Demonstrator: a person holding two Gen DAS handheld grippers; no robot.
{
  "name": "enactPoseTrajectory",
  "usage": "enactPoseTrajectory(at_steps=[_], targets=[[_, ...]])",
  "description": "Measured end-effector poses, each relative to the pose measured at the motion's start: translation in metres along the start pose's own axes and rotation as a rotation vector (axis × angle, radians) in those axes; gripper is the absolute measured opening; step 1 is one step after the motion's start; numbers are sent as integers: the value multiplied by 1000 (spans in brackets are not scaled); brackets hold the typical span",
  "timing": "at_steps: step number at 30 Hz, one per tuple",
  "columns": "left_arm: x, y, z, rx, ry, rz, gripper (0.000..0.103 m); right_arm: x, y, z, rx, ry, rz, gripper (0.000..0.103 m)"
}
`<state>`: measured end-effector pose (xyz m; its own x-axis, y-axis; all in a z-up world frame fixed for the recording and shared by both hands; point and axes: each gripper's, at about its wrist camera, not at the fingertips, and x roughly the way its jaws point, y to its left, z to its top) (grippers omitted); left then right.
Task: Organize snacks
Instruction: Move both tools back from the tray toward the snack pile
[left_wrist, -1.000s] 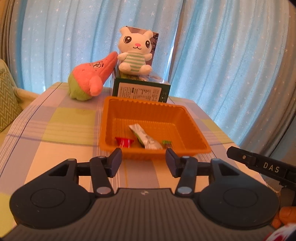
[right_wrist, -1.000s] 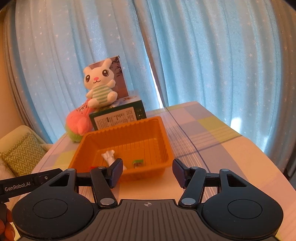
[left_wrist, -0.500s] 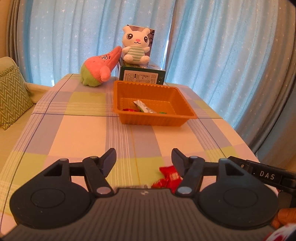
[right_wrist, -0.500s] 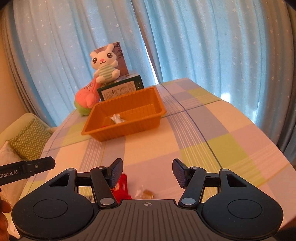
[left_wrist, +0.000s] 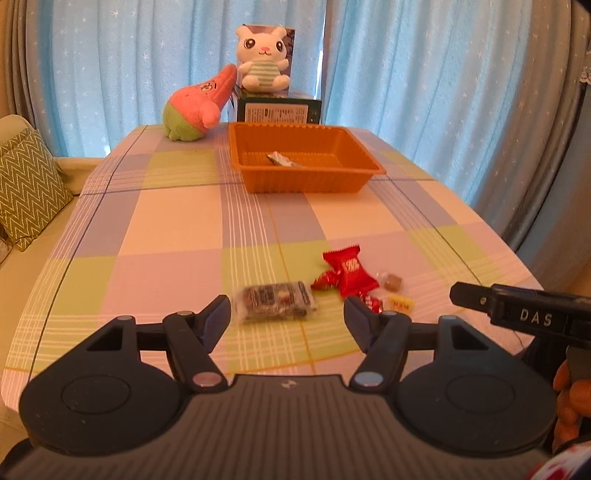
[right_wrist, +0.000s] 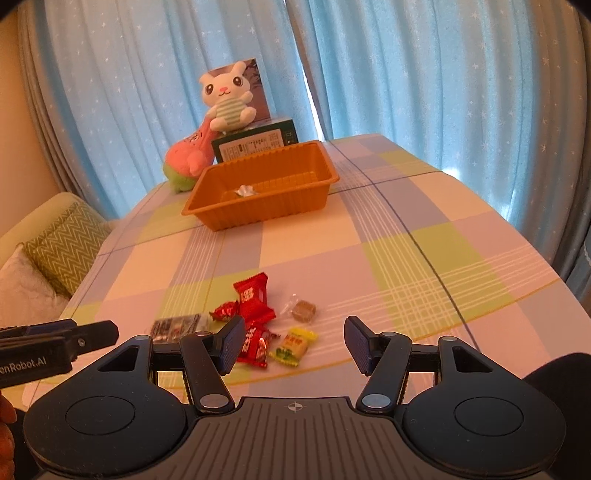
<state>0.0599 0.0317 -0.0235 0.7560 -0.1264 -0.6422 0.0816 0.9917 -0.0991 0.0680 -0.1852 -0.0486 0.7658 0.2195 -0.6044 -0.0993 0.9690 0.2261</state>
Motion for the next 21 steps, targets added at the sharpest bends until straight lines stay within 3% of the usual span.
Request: enactPoseTrajectory(at_steps=[7, 21], targets=[[14, 4, -3, 57, 36, 2, 64, 11, -3, -4, 5, 19, -3, 59], [83, 5, 17, 349, 157, -31, 69, 50, -9, -15, -8, 98, -8, 59]])
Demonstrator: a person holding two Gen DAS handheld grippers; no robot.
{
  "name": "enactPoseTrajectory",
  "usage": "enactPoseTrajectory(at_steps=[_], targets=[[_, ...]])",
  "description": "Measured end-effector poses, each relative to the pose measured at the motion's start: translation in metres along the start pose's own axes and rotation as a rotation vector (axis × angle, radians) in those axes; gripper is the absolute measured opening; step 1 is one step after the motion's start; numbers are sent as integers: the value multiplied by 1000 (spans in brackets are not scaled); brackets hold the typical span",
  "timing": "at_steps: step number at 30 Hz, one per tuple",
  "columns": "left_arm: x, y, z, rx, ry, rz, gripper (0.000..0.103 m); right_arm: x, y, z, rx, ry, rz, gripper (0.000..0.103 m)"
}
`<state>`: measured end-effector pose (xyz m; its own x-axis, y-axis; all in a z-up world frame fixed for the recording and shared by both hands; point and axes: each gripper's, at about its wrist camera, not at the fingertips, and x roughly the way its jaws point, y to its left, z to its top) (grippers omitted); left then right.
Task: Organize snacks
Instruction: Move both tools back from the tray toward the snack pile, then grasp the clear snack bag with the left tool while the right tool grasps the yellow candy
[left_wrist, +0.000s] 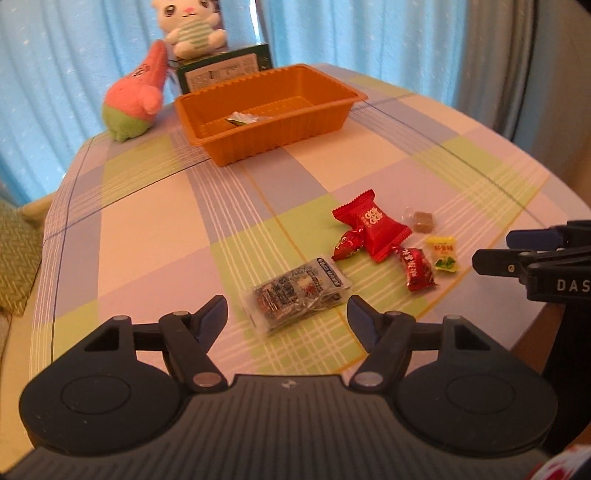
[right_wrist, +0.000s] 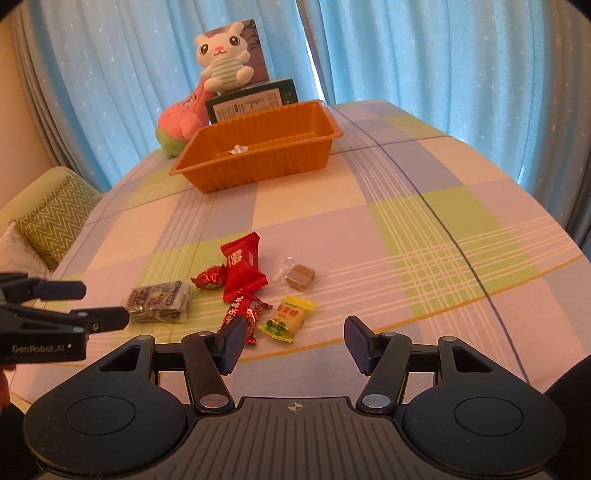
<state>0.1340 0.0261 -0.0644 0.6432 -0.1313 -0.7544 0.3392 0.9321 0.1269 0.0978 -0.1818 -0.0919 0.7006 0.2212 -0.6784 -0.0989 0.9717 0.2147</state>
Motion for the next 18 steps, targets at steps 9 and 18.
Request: enactPoseTrajectory(at_steps=[9, 18], targets=[[49, 6, 12, 229, 48, -77, 73, 19, -8, -2, 18, 36, -14, 59], [70, 14, 18, 164, 119, -182, 55, 28, -11, 1, 30, 36, -18, 59]])
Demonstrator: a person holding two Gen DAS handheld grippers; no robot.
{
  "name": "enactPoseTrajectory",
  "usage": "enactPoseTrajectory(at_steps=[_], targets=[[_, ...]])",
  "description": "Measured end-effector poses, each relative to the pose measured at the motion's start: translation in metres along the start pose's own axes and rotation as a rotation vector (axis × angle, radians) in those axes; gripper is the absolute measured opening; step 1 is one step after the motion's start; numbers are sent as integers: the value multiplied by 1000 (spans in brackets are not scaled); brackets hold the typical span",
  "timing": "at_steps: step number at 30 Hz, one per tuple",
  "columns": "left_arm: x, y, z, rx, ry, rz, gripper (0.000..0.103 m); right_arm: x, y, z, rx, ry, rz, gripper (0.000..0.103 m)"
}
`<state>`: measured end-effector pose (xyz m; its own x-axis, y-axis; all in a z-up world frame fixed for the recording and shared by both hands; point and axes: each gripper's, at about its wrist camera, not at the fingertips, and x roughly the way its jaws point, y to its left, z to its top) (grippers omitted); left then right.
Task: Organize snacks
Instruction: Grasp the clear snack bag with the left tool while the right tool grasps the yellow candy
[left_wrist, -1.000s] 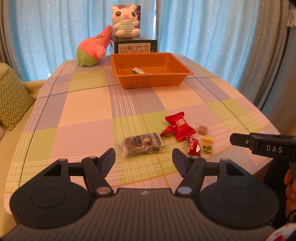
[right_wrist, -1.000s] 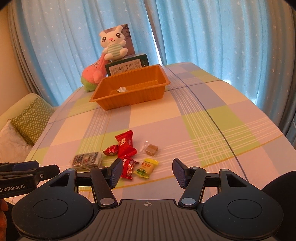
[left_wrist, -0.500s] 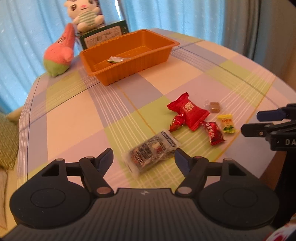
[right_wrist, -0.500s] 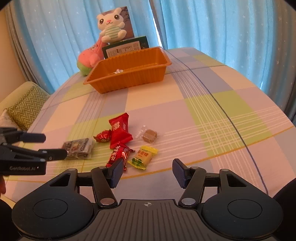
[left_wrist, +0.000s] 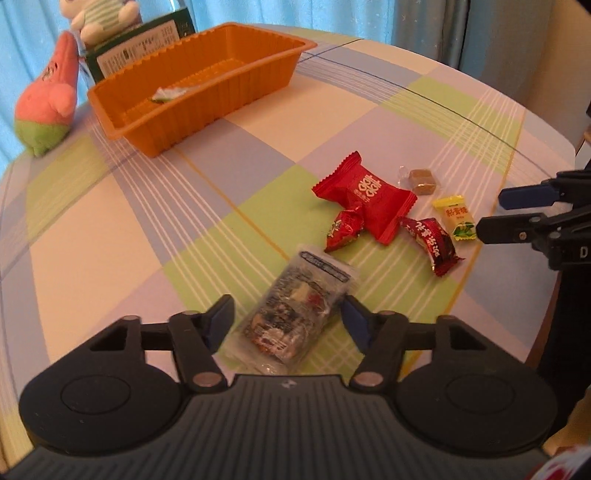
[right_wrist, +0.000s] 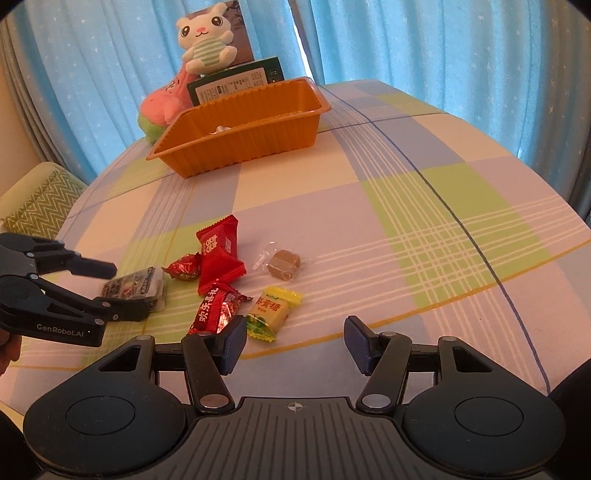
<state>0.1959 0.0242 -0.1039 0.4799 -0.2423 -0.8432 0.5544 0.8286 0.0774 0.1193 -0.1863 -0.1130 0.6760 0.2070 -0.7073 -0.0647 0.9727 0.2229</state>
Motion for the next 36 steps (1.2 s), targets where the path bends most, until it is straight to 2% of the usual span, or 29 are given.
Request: enactPoseTrajectory(at_steps=[3, 8, 12, 17, 19, 21, 26, 31, 36], targets=[[-4, -1, -2, -61, 9, -11, 52, 2, 0, 1, 0, -4, 3, 59], [-11, -5, -8, -236, 9, -21, 49, 3, 2, 1, -4, -5, 9, 59], [-11, -19, -10, -221, 9, 14, 49, 3, 3, 1, -7, -7, 12, 59], [-13, -24, -15, -221, 5, 5, 49, 2, 1, 2, 3, -13, 7, 59], [-12, -21, -16, -253, -7, 18, 39, 3, 1, 3, 6, -14, 9, 59], [-12, -18, -15, -288, -21, 25, 37, 4, 1, 3, 4, -17, 10, 59], [-12, -25, -14, -272, -36, 68, 34, 6, 4, 2, -18, -23, 19, 59], [-14, -30, -18, -321, -55, 93, 34, 11, 9, 3, -24, -23, 17, 59], [-13, -34, -17, -347, -63, 99, 34, 18, 15, 5, -47, -25, -26, 50]])
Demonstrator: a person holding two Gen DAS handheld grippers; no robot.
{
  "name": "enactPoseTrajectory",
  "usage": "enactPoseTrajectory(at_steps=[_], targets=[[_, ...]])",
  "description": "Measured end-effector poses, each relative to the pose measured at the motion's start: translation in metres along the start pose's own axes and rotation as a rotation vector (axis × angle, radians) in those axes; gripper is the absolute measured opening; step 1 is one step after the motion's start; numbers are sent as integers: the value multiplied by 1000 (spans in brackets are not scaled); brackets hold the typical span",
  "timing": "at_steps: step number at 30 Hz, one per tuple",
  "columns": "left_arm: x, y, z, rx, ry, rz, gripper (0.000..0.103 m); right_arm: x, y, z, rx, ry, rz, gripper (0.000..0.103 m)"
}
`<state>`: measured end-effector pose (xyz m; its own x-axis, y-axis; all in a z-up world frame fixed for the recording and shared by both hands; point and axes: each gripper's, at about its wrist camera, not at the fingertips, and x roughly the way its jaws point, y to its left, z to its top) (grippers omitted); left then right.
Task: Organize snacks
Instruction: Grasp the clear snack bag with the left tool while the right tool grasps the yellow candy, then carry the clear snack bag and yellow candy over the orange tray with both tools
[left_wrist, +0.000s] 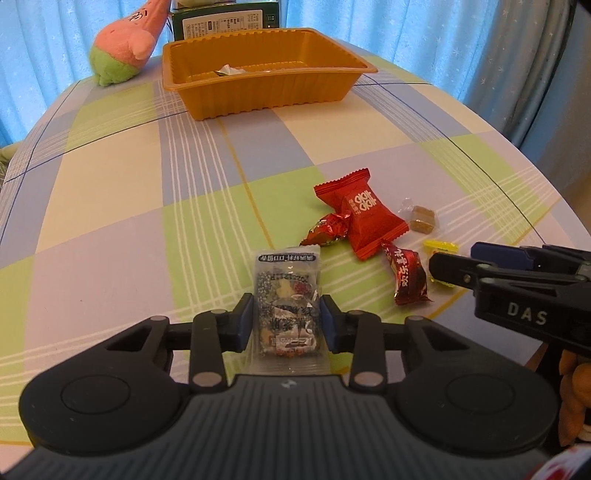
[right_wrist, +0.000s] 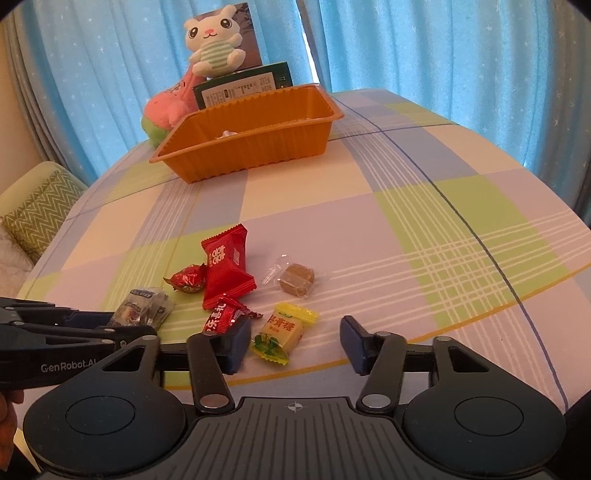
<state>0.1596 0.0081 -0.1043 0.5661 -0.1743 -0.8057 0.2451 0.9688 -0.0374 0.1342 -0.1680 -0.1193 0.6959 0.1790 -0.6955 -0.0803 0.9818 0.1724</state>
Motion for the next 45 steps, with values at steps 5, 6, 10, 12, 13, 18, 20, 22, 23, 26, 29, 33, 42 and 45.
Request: enactPoseTrajectory(at_steps=[5, 6, 10, 12, 13, 18, 20, 22, 23, 26, 29, 33, 42, 45], targets=[[0, -3, -1, -1, -4, 5, 34, 8, 13, -3, -97, 0, -46, 47], [0, -3, -1, -1, -4, 6, 34, 9, 15, -4, -113, -2, -51, 46], [0, -5, -1, 8, -6, 16, 35, 9, 16, -7, -143, -5, -73, 32], [0, -6, -2, 13, -8, 20, 36, 10, 14, -7, -135, -6, -73, 31], [0, -6, -2, 13, -8, 22, 36, 10, 14, -6, -137, -7, -73, 31], [1, -6, -1, 12, -10, 19, 36, 12, 18, -5, -181, -15, -69, 31], [1, -6, -1, 12, -13, 19, 36, 13, 19, -6, -204, -21, -63, 31], [1, -6, -1, 14, -17, 19, 37, 14, 20, -6, -216, -26, -60, 31], [1, -6, -1, 13, -18, 19, 37, 15, 19, -6, -217, -27, -58, 31], [1, -7, -2, 14, -21, 19, 37, 15, 18, -6, -201, -26, -52, 31], [1, -7, -2, 21, -23, 23, 37, 15, 18, -5, -198, -21, -56, 30], [0, -8, -3, 21, -30, 23, 34, 13, 17, -5, -193, -16, -54, 29], [-10, -6, -6, -32, -54, 24, 34, 3, 11, -4, -164, -44, -52, 28], [-15, -6, -4, -40, -66, 24, 34, -2, 11, -2, -160, -64, -51, 28]])
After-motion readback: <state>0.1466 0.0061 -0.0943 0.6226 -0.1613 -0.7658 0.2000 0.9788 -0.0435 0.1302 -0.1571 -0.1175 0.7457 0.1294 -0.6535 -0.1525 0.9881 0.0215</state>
